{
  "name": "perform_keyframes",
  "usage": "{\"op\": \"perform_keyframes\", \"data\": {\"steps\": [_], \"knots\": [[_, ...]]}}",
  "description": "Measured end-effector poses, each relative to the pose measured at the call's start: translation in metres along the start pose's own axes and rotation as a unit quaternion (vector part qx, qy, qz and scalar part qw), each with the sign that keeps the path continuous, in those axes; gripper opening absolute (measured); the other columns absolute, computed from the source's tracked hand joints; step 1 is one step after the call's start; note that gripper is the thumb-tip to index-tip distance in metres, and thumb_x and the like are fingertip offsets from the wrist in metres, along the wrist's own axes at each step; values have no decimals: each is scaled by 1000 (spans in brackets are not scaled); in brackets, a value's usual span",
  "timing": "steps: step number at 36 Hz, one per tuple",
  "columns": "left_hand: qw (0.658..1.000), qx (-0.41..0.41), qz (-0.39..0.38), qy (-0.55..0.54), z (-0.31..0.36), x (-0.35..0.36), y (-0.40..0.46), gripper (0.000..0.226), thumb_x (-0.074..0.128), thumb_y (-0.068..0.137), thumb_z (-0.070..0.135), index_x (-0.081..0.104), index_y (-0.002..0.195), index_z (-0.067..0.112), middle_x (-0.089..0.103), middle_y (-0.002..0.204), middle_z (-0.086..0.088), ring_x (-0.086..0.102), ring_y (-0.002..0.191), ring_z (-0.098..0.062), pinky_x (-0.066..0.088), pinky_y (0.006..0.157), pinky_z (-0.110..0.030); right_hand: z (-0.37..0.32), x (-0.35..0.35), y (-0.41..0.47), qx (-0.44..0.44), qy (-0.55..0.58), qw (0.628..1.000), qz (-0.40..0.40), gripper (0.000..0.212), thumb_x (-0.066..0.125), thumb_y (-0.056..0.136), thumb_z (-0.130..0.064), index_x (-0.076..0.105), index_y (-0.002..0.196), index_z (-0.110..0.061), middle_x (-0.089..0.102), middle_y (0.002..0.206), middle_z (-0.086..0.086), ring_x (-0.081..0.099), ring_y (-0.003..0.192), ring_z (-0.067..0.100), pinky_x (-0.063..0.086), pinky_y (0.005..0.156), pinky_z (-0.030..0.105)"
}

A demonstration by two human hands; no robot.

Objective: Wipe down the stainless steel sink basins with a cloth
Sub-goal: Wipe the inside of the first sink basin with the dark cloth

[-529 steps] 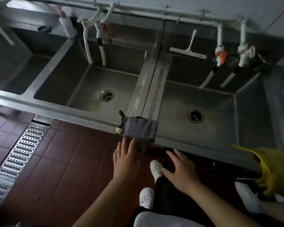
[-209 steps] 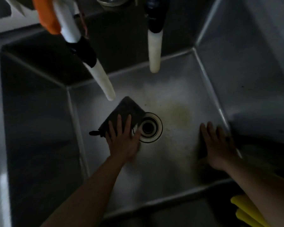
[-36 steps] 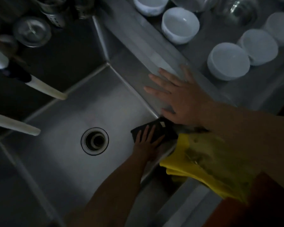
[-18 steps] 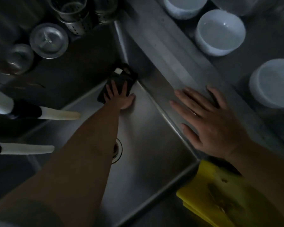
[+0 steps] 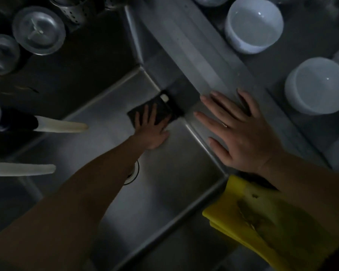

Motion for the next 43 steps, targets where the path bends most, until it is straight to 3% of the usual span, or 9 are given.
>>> {"op": "perform_keyframes", "data": {"steps": [4,12,17,20,24,28,31,35,43], "knots": [[992,118,-20,41,70,35,-28,55,19,95,64,6,148,55,-16,163,-7,-30,144,-34,-27,106,-56,0,-1,0,-1,-12,1000,-8,56,42,97,-43,42,148,-21,23,163,8,22,150,27,15,117,60],[979,194,12,57,119,68,-75,56,27,97,62,13,150,50,-12,163,-9,-22,146,-37,-21,111,-62,-1,1,0,-10,-21,999,-23,58,36,99,-51,37,151,-24,21,163,8,20,150,27,12,118,59],[977,190,93,24,104,58,-93,50,38,97,55,41,145,42,25,160,-8,18,147,-37,13,116,-64,-3,2,-1,-15,-47,999,-15,59,40,97,-50,38,150,-24,20,164,8,20,150,27,15,117,60],[985,118,123,-12,63,47,-93,51,33,96,54,42,144,41,33,157,-4,28,145,-32,22,116,-58,-7,2,0,-16,-78,997,-6,59,47,93,-41,40,149,-25,21,163,10,23,149,29,18,115,62],[992,-33,116,-42,-39,29,-73,57,16,96,63,3,151,50,-4,165,3,-5,151,-23,-3,118,-51,-18,6,-4,35,-100,994,-27,71,54,85,-33,31,152,-29,10,165,10,13,152,30,14,111,68],[982,-147,100,-60,-149,12,-76,60,17,96,67,-6,149,52,-15,163,6,-14,150,-22,-8,118,-50,-100,22,-21,0,24,1000,-10,73,52,78,-39,36,149,-31,11,166,5,9,152,28,1,114,64],[958,-241,117,-99,-222,23,-113,63,24,96,66,-3,150,50,-11,164,2,-11,150,-26,-7,119,-51,-174,73,-35,26,178,972,-153,78,57,83,-46,20,151,-44,-5,166,-3,3,153,22,6,116,60],[892,-388,197,-120,-282,68,-211,68,39,97,57,9,155,38,1,165,-6,1,150,-33,3,119,-54,-221,152,-58,141,261,872,-390,90,56,88,-54,-12,149,-51,-30,160,-11,-18,150,22,4,117,62],[848,-473,162,-174,-239,119,-259,75,33,93,67,-4,153,41,-8,164,-5,-8,151,-26,3,119,-50,-212,187,-58,185,299,820,-452,85,60,84,-53,5,149,-50,2,162,-10,6,150,26,27,110,64]]}}
Point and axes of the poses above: each hand's wrist, its own y-axis towards the middle knuckle, its own x-axis out of the palm, z = x × y, the point moved 8 cm from there along y, towards the middle knuckle
